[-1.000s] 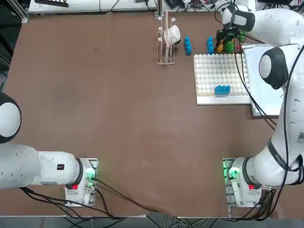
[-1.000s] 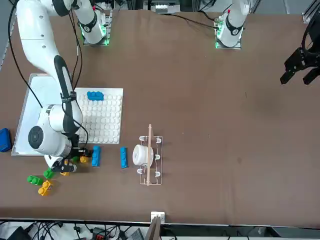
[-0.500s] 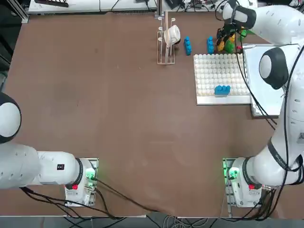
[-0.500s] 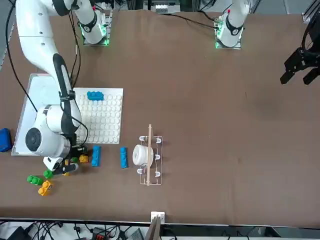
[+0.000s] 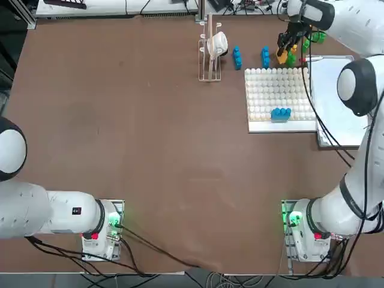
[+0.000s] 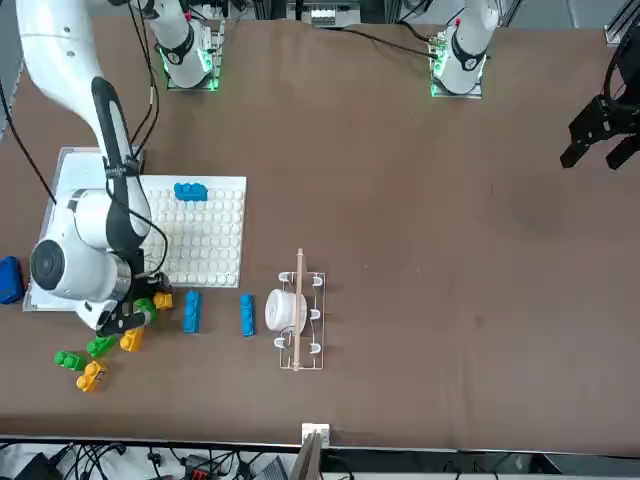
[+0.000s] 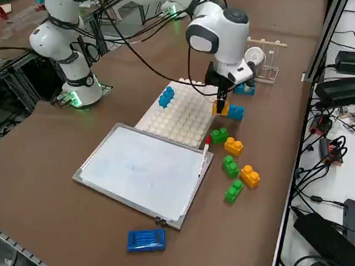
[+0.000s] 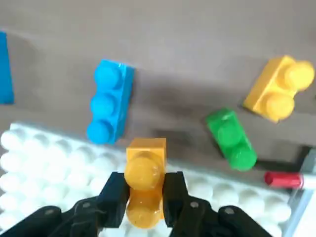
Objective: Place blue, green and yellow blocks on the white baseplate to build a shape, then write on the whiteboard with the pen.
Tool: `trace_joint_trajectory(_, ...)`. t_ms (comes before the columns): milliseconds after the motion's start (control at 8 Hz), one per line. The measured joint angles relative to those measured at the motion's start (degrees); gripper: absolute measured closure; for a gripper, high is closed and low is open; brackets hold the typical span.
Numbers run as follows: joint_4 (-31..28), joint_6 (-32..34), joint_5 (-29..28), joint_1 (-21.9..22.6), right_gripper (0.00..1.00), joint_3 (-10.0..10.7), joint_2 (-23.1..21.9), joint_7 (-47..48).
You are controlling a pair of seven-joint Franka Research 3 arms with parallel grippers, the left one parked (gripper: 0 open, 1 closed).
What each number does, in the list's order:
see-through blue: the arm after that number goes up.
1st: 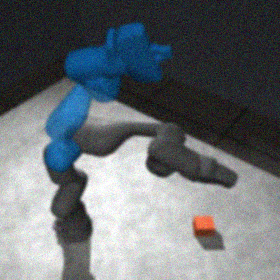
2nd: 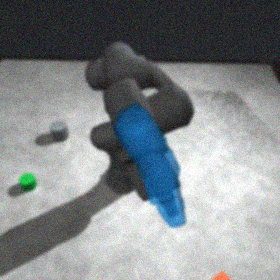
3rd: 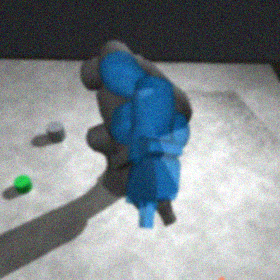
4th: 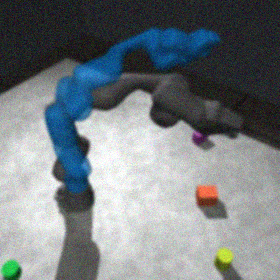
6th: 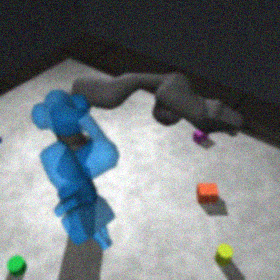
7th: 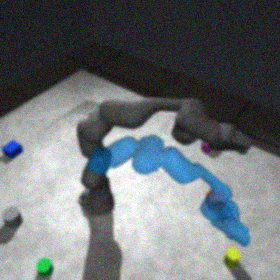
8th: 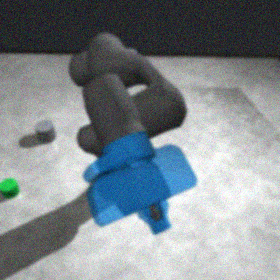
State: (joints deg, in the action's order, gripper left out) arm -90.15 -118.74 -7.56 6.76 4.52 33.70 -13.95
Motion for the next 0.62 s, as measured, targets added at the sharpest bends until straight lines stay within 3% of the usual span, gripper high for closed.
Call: trace_joint_trajectory(625,-28.4,-15.1,-0.1,4.1,0.59,-0.2,-16.0,9.5)
